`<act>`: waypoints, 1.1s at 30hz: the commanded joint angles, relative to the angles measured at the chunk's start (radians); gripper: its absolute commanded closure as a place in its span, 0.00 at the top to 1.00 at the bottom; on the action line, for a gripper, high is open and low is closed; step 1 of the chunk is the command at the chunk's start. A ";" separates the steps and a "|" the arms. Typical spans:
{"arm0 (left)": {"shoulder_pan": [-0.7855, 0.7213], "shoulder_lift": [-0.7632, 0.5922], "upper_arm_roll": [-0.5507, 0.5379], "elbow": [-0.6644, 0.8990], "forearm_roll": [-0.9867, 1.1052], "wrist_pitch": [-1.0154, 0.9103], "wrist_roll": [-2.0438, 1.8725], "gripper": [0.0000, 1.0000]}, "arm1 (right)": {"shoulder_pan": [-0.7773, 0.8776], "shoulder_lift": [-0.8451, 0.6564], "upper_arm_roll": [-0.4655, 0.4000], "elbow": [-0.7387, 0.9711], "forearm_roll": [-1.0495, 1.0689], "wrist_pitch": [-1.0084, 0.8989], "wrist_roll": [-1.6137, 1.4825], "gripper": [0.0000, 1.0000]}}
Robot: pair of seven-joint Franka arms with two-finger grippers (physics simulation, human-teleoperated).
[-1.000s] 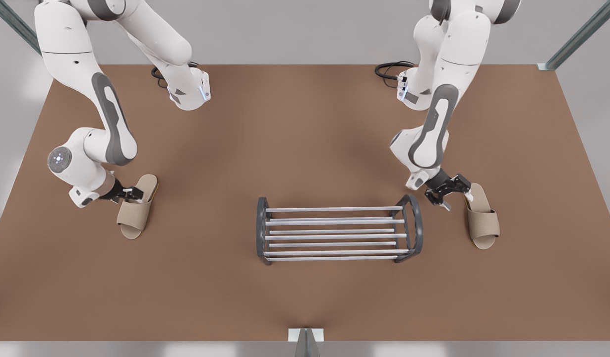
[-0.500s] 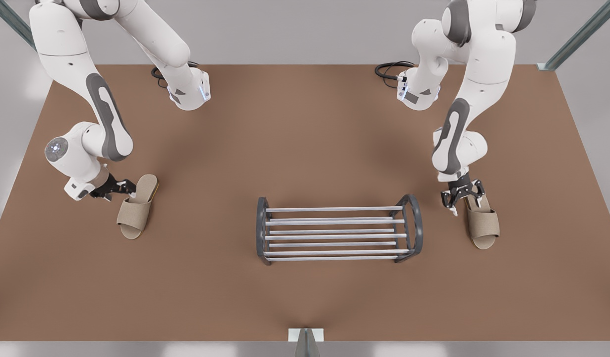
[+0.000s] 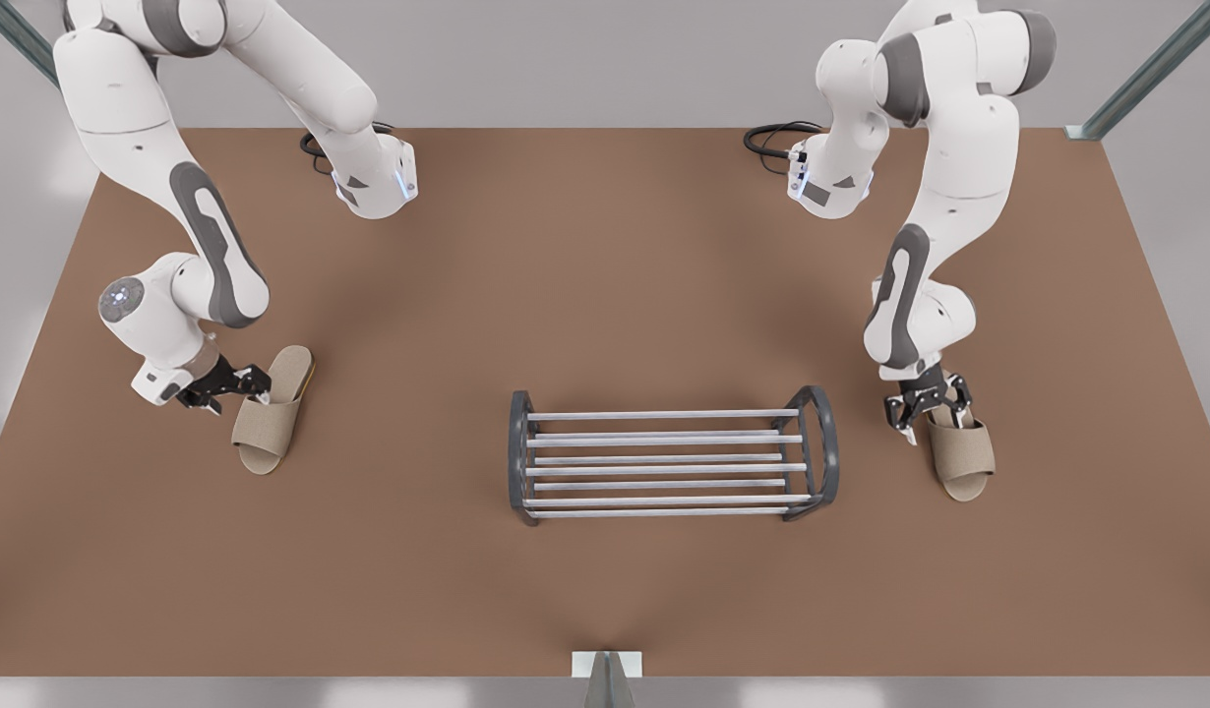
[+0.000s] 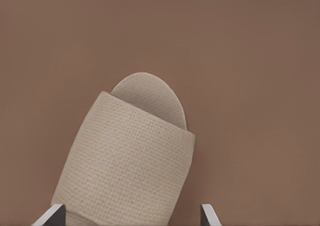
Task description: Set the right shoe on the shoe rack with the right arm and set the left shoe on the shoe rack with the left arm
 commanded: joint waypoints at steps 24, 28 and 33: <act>0.041 0.118 -0.019 0.155 0.014 0.004 -0.932 1.00 | -0.019 0.096 0.003 -0.030 -0.004 0.207 -0.093 1.00; 0.061 0.118 -0.028 0.168 0.016 0.008 -0.928 0.99 | -0.017 0.105 0.003 -0.019 -0.004 0.211 -0.089 0.91; 0.061 0.110 -0.028 0.179 0.014 0.031 -0.927 0.76 | -0.017 0.110 0.005 -0.018 -0.002 0.213 -0.083 0.32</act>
